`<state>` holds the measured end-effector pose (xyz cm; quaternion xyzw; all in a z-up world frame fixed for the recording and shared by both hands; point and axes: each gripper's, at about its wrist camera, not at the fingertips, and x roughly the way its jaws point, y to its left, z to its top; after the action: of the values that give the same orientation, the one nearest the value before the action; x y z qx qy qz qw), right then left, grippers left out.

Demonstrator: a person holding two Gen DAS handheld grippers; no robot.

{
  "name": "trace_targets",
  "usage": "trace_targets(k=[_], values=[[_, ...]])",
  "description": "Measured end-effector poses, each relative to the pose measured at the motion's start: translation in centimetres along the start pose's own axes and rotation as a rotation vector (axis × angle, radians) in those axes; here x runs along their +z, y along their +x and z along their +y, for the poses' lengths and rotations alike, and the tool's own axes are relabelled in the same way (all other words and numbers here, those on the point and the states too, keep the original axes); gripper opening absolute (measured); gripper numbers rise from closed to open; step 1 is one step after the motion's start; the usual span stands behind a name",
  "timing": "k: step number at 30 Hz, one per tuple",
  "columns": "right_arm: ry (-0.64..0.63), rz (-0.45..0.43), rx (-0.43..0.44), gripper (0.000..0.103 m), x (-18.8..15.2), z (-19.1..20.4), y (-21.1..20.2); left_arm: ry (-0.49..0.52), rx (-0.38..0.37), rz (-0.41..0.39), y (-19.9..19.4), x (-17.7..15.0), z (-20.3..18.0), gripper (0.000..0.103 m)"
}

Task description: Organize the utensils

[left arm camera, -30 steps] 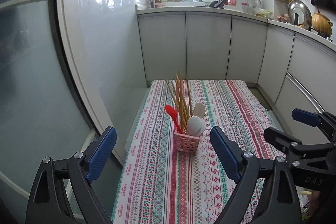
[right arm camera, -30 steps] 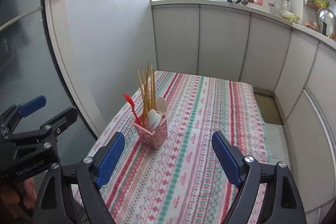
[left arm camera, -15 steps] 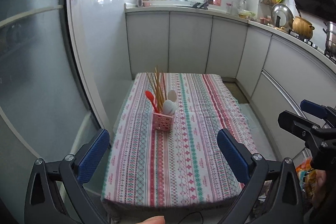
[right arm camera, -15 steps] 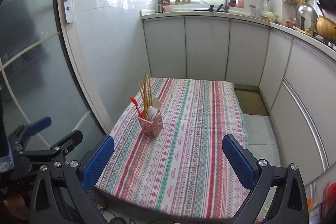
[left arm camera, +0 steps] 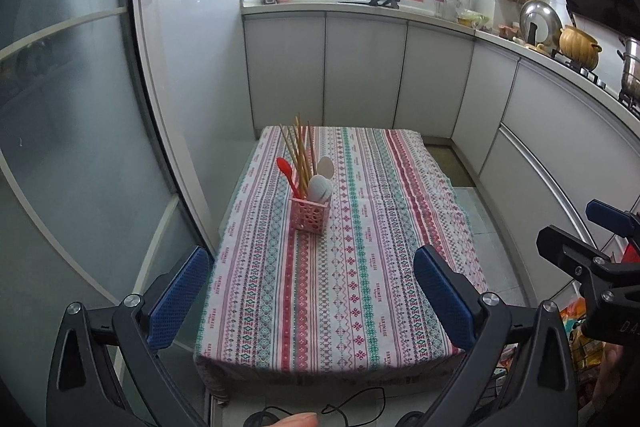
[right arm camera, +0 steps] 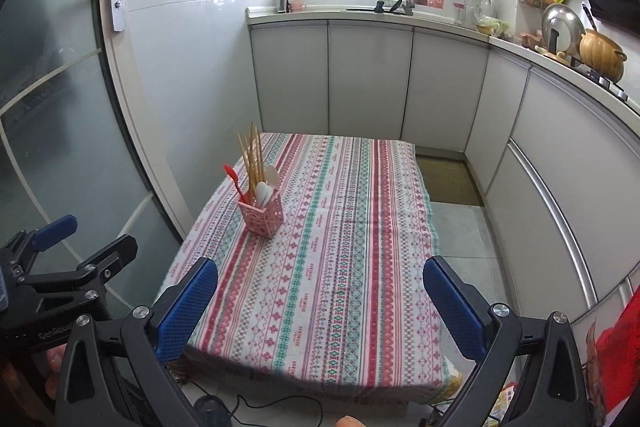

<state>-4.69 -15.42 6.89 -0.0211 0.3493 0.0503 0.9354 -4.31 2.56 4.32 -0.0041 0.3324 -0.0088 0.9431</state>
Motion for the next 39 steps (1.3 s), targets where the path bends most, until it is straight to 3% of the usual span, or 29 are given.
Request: trace_targets(k=[14, 39], values=[[-0.026, 0.064, 0.016, 0.103, -0.4, 1.2, 0.8, -0.013, 0.009, 0.015, 0.3, 0.0, 0.7, 0.103], [-0.015, 0.016, -0.046, 0.103, -0.2, 1.6, -0.8, -0.004, -0.017, 0.006, -0.1, 0.3, 0.4, 0.103]])
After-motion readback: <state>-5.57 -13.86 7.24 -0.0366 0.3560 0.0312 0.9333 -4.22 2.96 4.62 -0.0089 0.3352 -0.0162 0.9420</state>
